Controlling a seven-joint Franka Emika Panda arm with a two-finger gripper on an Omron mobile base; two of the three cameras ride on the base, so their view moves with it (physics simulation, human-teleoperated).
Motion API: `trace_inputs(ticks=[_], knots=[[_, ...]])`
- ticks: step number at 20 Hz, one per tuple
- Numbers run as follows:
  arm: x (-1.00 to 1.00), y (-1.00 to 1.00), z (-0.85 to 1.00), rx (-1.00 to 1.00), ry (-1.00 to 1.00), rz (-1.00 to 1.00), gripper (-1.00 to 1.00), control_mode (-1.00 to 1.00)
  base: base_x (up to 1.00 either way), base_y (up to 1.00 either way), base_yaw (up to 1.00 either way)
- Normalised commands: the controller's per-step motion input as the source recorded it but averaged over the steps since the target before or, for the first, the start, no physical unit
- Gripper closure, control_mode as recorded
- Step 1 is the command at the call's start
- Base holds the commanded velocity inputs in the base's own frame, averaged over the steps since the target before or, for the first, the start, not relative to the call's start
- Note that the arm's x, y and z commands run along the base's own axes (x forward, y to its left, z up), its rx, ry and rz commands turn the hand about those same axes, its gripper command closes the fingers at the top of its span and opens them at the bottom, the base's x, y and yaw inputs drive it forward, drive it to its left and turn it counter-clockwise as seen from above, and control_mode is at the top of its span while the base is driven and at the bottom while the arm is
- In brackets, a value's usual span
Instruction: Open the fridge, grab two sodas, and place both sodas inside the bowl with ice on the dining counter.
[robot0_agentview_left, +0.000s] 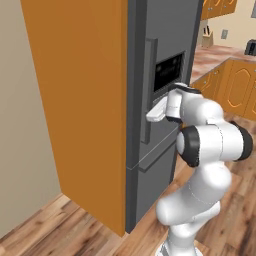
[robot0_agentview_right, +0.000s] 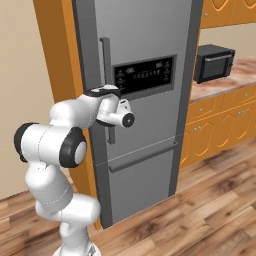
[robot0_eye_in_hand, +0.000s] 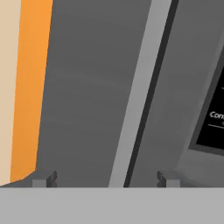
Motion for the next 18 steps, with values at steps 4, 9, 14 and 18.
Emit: trace_inputs(ticks=[4, 9, 14, 18], knots=[[0.29, 0.02, -0.02, 0.00, 0.00, 0.02, -1.00, -1.00, 0.00, 0.00, 0.00], [0.32, 0.00, -0.03, 0.00, -0.01, 0.04, -1.00, -1.00, 0.00, 0.00, 0.00], [0.25, 0.13, -0.02, 0.00, 0.00, 0.01, -1.00, -1.00, 0.00, 0.00, 0.00], [0.01, 0.29, -0.02, 0.00, -0.05, 0.00, -1.00, -1.00, 0.00, 0.00, 0.00]])
